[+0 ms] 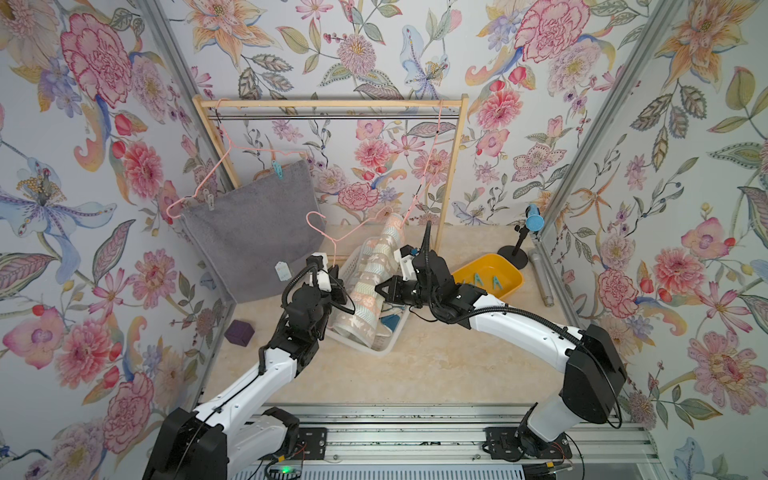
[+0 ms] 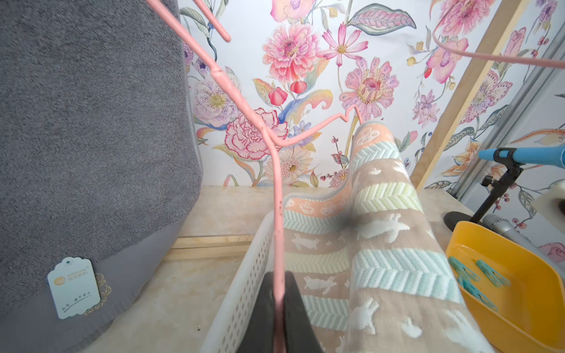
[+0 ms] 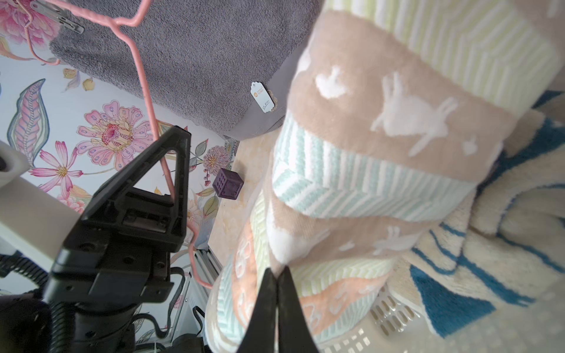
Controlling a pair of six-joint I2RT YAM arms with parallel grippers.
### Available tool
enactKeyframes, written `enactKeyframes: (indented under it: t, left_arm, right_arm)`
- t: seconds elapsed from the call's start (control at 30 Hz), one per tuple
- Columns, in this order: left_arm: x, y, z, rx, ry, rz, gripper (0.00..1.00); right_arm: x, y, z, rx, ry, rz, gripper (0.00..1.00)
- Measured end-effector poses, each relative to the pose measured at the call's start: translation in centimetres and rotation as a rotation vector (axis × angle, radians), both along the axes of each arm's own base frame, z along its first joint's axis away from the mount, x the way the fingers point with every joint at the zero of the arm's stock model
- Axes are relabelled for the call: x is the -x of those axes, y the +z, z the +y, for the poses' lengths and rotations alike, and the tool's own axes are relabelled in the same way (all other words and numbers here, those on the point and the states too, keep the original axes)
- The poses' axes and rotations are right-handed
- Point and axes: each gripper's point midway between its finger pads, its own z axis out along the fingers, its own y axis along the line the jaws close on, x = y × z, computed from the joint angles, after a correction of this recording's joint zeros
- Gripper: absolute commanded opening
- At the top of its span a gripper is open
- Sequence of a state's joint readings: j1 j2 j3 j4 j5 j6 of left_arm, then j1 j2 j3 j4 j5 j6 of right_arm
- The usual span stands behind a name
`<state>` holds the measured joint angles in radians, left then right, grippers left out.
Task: Remove the clothespins securing towels to the hanger
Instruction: Remove the towel from the hanger.
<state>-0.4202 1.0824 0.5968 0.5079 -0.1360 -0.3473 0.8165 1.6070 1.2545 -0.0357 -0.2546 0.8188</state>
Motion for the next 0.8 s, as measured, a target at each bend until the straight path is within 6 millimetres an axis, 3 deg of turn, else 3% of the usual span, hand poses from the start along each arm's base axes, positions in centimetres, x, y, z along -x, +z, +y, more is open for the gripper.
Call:
enactKeyframes:
  t: [0.5, 0.8]
  left_arm:
    - [-0.8, 6.8, -0.1, -0.031, 0.006, -0.1, 0.0]
    - [-1.4, 7.2, -0.4, -0.06, 0.003, -0.092, 0.0]
  right_arm:
    - [-0.2, -2.5, -1.0, 0.035, -0.02, 0.023, 0.0]
    - [-0.9, -5.4, -0.2, 0.069, -0.014, 0.043, 0.0]
